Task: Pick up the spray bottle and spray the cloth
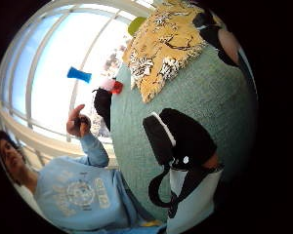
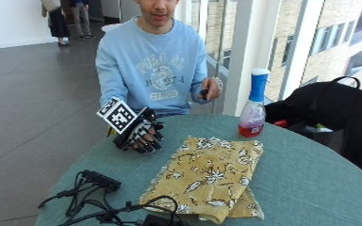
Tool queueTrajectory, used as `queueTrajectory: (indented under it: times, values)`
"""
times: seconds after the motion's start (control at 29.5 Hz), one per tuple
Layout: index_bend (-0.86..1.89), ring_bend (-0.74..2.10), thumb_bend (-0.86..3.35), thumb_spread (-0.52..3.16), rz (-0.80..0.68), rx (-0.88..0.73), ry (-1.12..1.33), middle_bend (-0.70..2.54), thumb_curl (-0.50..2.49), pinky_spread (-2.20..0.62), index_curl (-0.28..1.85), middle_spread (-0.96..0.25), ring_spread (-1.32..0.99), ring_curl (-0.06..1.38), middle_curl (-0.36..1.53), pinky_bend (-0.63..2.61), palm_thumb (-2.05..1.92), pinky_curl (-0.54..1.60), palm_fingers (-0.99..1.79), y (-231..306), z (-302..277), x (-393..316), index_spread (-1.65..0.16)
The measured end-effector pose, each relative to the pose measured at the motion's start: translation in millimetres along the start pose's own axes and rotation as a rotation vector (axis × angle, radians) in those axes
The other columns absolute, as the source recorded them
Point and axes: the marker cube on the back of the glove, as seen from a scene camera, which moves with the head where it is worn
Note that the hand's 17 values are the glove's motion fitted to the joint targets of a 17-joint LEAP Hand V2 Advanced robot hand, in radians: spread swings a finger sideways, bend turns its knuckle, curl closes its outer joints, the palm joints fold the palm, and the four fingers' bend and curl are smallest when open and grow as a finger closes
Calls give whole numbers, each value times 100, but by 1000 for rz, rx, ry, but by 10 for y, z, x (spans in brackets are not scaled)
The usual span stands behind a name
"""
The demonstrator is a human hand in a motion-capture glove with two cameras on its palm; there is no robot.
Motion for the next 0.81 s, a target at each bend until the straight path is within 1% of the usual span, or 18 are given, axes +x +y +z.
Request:
queueTrajectory:
  times: [0.03, 0.17, 0.34, 0.47, 0.64, 0.81]
  values:
    - [18, 28, 24, 42, -1, 1, 0, 45, 7, 4, 5, -4, -3, 6, 11, 35, 37, 7, 75, -5, -1, 1, -17]
    - [16, 28, 25, 68, -10, 17, 7, 46, 9, 6, 14, -6, -5, 14, 18, 36, 42, 16, 71, -28, -2, 8, -24]
    - [15, 27, 23, 88, -8, 13, 18, 47, 12, 7, 18, -7, -6, 18, 22, 34, 44, 20, 69, 25, 17, 5, -29]
    - [15, 25, 21, 98, -10, 21, 14, 45, 13, 8, 20, -7, -6, 20, 25, 33, 44, 22, 68, 10, 8, -4, -31]
    - [14, 24, 17, 105, -58, 37, 16, 43, 15, 9, 22, -8, -7, 22, 27, 32, 44, 24, 66, 16, 13, -79, -33]
    - [13, 23, 11, 105, -147, 20, -5, 40, 16, 11, 23, -8, -6, 23, 29, 31, 42, 26, 60, -40, 20, -446, -34]
